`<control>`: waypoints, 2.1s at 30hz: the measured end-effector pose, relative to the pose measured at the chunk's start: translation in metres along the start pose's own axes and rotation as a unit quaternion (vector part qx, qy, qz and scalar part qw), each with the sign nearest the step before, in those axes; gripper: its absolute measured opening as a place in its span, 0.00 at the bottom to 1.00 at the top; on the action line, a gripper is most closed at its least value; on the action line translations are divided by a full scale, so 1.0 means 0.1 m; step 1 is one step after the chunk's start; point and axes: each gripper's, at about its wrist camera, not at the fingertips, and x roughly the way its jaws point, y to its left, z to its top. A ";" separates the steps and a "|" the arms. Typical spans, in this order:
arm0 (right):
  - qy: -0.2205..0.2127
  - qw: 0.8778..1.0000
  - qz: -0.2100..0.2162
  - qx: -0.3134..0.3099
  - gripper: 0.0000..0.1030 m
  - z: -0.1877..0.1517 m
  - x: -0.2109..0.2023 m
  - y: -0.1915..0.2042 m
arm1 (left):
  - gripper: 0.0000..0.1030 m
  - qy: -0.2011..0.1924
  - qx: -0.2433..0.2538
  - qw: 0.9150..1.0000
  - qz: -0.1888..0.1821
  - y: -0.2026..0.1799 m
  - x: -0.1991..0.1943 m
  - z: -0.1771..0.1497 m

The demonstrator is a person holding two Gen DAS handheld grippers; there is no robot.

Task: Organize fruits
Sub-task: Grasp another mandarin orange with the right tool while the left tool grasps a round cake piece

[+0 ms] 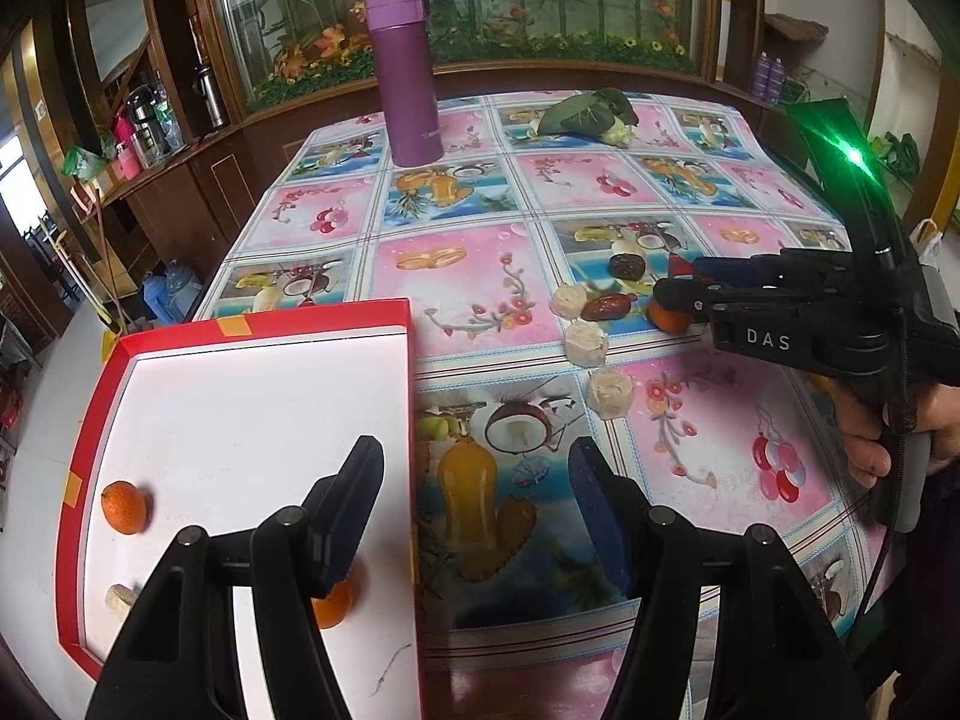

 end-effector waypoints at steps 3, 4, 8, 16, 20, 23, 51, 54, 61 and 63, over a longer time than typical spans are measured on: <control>0.005 1.000 0.008 0.004 0.41 -0.01 -0.04 -0.06 | 0.62 0.001 0.000 1.000 -0.002 0.00 0.00 -0.01; 0.006 1.000 0.008 0.004 0.41 -0.02 -0.05 -0.08 | 0.62 0.002 0.001 1.000 -0.002 0.01 0.00 -0.01; 0.008 1.000 0.008 -0.003 0.41 -0.03 -0.06 -0.07 | 0.62 0.007 0.001 1.000 -0.005 -0.01 0.05 0.01; 0.031 0.999 0.027 -0.015 0.41 -0.10 -0.14 -0.14 | 0.62 0.015 0.016 1.000 -0.016 -0.14 0.17 0.08; 0.018 0.999 0.032 -0.023 0.41 -0.09 -0.19 -0.08 | 0.62 0.017 0.017 0.999 -0.024 -0.18 0.23 0.13; -0.003 0.999 0.035 -0.029 0.41 -0.06 -0.22 0.00 | 0.62 0.017 0.018 0.999 -0.025 -0.19 0.25 0.15; -0.019 0.999 0.024 0.014 0.32 0.03 -0.18 -0.04 | 0.62 0.045 0.019 0.997 -0.063 -0.37 0.42 0.18; -0.016 0.999 0.021 0.019 0.32 0.04 -0.19 -0.08 | 0.62 0.053 0.011 0.996 -0.065 -0.38 0.53 0.21; -0.011 0.999 0.014 0.042 0.32 0.05 -0.19 -0.17 | 0.53 0.057 0.001 0.996 -0.075 -0.43 0.65 0.24; -0.010 0.999 0.015 0.047 0.32 0.05 -0.19 -0.19 | 0.42 0.060 0.001 0.995 -0.078 -0.45 0.67 0.24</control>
